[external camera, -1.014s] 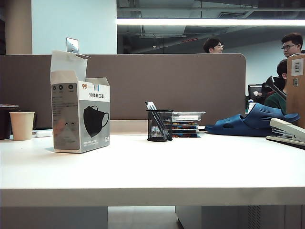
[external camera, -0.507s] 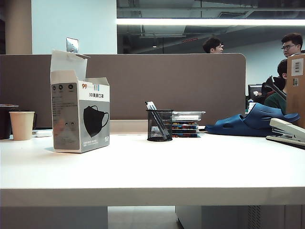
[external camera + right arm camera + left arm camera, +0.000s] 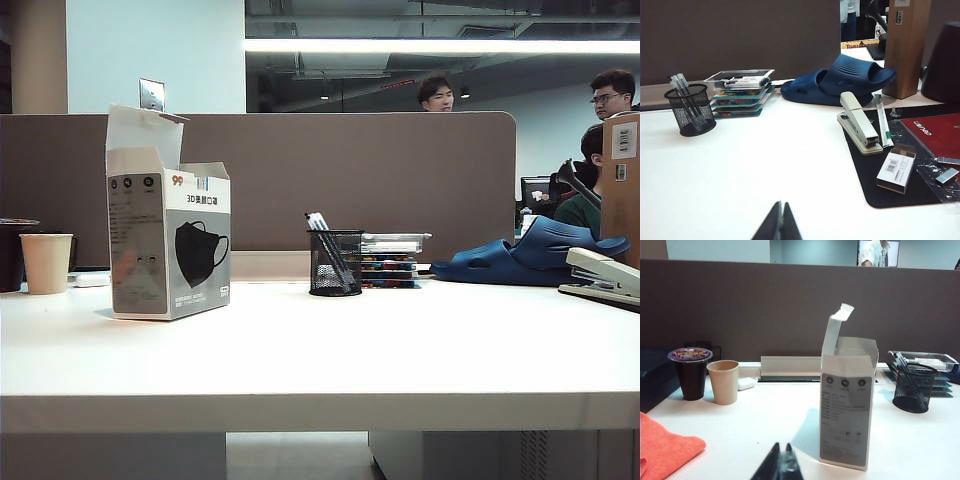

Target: Put the mask into the mask box.

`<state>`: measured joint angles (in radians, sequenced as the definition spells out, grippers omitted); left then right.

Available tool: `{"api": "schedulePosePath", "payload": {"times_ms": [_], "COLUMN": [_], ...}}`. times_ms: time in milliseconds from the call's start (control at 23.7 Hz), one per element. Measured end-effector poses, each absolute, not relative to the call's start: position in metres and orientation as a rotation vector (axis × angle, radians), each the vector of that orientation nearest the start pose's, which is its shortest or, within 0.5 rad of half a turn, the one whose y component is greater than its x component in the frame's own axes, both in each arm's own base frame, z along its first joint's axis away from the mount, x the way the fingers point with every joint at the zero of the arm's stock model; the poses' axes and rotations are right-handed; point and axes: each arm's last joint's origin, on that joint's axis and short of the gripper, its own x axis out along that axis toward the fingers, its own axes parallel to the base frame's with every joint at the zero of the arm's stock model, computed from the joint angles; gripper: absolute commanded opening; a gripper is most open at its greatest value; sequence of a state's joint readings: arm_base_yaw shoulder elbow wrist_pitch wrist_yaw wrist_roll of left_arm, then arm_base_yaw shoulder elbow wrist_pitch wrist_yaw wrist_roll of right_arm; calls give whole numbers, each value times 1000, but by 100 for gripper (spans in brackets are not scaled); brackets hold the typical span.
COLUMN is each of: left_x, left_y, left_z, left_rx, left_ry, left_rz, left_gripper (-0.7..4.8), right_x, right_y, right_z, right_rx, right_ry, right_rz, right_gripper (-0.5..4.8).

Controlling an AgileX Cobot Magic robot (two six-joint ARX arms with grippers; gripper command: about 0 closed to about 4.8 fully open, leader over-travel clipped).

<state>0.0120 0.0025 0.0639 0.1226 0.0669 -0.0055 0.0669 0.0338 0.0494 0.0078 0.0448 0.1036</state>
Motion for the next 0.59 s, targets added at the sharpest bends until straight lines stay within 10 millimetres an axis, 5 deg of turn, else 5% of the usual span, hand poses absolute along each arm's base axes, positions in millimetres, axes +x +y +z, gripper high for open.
{"api": "schedulePosePath", "payload": {"times_ms": [591], "left_x": [97], "left_y": [-1], "left_z": [179], "left_rx": [-11], "left_ry": [-152], "left_rz": [-56], "left_gripper": [-6], "right_x": [99], "right_y": [5], "right_z": [166], "right_rx": [25], "right_ry": [-5], "right_rz": [20], "right_gripper": [-5]}}
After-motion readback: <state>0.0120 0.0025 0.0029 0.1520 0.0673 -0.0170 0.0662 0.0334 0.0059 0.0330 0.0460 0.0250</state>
